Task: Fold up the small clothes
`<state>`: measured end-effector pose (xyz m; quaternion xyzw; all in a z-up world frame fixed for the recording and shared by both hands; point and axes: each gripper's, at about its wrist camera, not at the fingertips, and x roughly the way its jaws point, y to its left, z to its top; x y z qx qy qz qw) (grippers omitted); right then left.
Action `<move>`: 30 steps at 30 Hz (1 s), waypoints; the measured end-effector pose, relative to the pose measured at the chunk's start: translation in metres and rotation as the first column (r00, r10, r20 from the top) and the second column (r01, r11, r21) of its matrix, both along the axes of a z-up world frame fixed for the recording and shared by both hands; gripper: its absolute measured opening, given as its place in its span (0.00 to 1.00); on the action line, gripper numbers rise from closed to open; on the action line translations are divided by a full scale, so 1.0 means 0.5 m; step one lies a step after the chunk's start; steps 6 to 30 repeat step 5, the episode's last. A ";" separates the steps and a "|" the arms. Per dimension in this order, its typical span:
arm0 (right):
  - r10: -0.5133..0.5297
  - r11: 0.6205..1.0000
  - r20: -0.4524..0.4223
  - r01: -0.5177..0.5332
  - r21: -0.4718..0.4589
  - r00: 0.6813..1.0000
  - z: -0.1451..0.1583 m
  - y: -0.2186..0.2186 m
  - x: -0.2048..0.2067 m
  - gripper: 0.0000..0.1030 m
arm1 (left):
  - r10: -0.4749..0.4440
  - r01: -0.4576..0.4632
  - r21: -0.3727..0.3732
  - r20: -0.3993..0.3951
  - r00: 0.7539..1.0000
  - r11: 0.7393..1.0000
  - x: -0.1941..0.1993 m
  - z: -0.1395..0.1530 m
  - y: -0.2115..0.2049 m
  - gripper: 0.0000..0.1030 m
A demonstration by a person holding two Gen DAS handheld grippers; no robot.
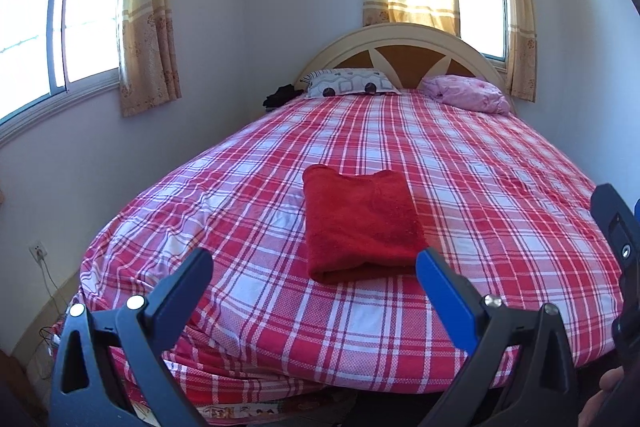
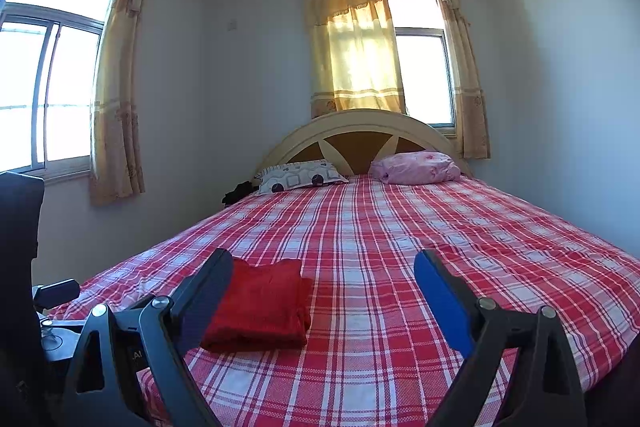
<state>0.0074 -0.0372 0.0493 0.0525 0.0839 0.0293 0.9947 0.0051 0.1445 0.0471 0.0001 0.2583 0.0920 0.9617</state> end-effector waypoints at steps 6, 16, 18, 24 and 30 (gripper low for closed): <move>-0.007 1.000 0.001 0.007 0.006 1.000 0.002 -0.007 -0.001 0.90 | 0.016 -0.016 0.023 0.002 1.000 1.000 0.002 0.001 0.000 1.00; -0.007 1.000 0.001 0.007 0.006 1.000 0.002 -0.007 -0.001 0.90 | 0.016 -0.016 0.023 0.002 1.000 1.000 0.002 0.001 0.000 1.00; -0.007 1.000 0.001 0.007 0.006 1.000 0.002 -0.007 -0.001 0.90 | 0.016 -0.016 0.023 0.002 1.000 1.000 0.002 0.001 0.000 1.00; -0.007 1.000 0.001 0.007 0.006 1.000 0.002 -0.007 -0.001 0.90 | 0.016 -0.016 0.023 0.002 1.000 1.000 0.002 0.001 0.000 1.00; -0.007 1.000 0.001 0.007 0.006 1.000 0.002 -0.007 -0.001 0.90 | 0.016 -0.016 0.023 0.002 1.000 1.000 0.002 0.001 0.000 1.00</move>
